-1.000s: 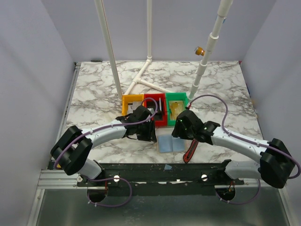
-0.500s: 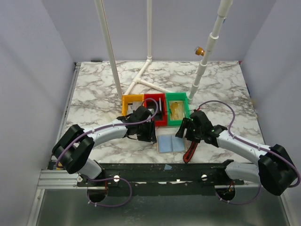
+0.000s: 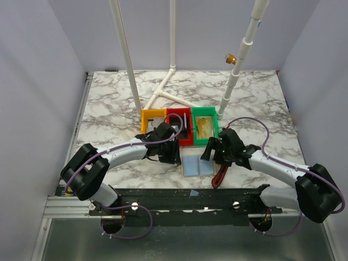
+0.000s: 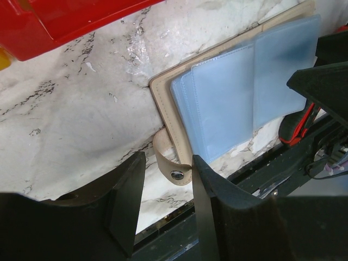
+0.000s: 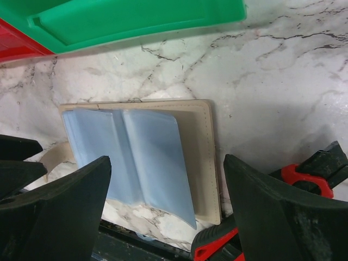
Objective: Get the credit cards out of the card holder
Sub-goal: Close the card holder at the center of the board.
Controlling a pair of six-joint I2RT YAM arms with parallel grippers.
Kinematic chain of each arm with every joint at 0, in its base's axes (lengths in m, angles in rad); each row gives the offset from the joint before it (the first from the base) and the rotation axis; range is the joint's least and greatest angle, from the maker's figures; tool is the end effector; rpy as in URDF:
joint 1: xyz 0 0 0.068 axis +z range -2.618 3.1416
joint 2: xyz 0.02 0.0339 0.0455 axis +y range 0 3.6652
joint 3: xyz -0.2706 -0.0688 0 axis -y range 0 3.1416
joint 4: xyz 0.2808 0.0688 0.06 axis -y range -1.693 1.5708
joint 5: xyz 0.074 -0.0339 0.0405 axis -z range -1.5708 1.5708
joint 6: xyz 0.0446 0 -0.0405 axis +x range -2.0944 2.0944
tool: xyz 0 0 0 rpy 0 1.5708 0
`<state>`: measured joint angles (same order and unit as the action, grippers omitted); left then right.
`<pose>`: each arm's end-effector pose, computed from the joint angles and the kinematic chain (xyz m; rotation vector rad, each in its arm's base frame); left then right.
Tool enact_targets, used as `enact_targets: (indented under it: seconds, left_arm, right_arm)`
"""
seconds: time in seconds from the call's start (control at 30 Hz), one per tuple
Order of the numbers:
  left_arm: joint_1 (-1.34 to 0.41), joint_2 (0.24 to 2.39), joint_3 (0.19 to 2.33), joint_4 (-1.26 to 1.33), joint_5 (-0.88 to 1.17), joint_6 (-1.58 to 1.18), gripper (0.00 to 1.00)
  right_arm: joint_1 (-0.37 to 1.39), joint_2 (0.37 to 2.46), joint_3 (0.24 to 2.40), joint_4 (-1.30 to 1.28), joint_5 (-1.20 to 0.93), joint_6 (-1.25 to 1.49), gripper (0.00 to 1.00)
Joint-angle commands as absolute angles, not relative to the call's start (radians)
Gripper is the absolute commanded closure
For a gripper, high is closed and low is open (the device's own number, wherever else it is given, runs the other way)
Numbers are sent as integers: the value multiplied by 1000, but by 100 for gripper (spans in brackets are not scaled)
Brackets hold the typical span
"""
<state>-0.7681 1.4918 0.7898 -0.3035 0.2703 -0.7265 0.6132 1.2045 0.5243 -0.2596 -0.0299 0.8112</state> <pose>0.2179 -0.2270 0.1490 0.1681 2.7861 -0.8287 0.2029 0.1444 0.1404 0.2463 2.6097 0.5888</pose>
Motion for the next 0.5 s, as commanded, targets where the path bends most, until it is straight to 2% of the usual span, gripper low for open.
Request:
enact_targets:
  seconds: [0.0, 0.47]
  left_arm:
    - [-778, 1500, 811, -290, 287, -724, 59]
    - [-778, 1508, 817, -291, 285, -722, 59]
  right_arm:
    - [610, 1213, 513, -266, -14, 804, 11]
    - [609, 1229, 545, -214, -191, 826, 10]
